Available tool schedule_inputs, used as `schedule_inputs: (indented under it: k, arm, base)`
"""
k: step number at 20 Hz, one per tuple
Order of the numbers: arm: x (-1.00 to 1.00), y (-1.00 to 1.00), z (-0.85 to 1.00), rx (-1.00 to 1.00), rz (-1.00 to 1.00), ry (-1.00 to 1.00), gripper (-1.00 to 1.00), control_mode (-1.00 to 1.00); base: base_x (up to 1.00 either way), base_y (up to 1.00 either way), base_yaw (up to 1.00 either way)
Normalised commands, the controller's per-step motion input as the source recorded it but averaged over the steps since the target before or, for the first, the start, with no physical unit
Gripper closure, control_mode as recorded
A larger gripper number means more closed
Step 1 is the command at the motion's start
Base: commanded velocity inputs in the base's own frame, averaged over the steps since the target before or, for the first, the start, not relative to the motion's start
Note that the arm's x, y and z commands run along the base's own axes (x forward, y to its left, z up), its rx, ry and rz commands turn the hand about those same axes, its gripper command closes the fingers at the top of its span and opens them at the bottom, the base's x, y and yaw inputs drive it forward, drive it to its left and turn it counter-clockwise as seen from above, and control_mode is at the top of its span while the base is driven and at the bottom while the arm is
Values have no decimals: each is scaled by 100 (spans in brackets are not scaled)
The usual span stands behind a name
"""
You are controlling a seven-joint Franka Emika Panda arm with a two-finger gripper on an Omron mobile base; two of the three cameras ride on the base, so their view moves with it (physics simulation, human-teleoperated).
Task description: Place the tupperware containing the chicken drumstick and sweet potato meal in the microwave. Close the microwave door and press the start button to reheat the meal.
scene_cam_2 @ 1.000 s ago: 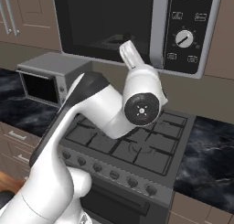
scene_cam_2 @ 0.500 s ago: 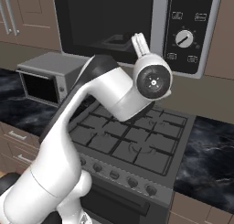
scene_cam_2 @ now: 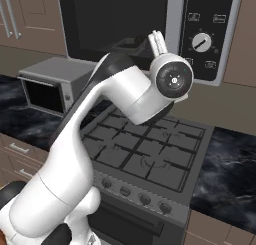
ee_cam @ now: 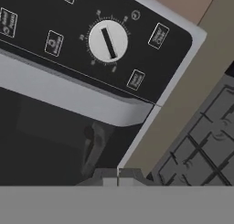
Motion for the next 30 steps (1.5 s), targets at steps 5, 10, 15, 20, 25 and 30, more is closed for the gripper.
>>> schedule_inputs:
  k: [5,10,15,20,25,30]
  arm:
    - [27,-1,-3,2,0,0,100,-100]
    - [22,-17,-4,4,0,0,100,-100]
    - [17,-19,-8,5,0,0,100,-100]
    - [25,-4,-11,6,0,0,100,-100]
    - [26,-5,-8,8,0,0,100,-100]
    - [18,-10,0,8,0,0,100,-100]
  base:
    - [0,0,0]
    - [0,0,0]
    - [0,0,0]
    - [0,0,0]
    - [0,0,0]
    - [0,0,0]
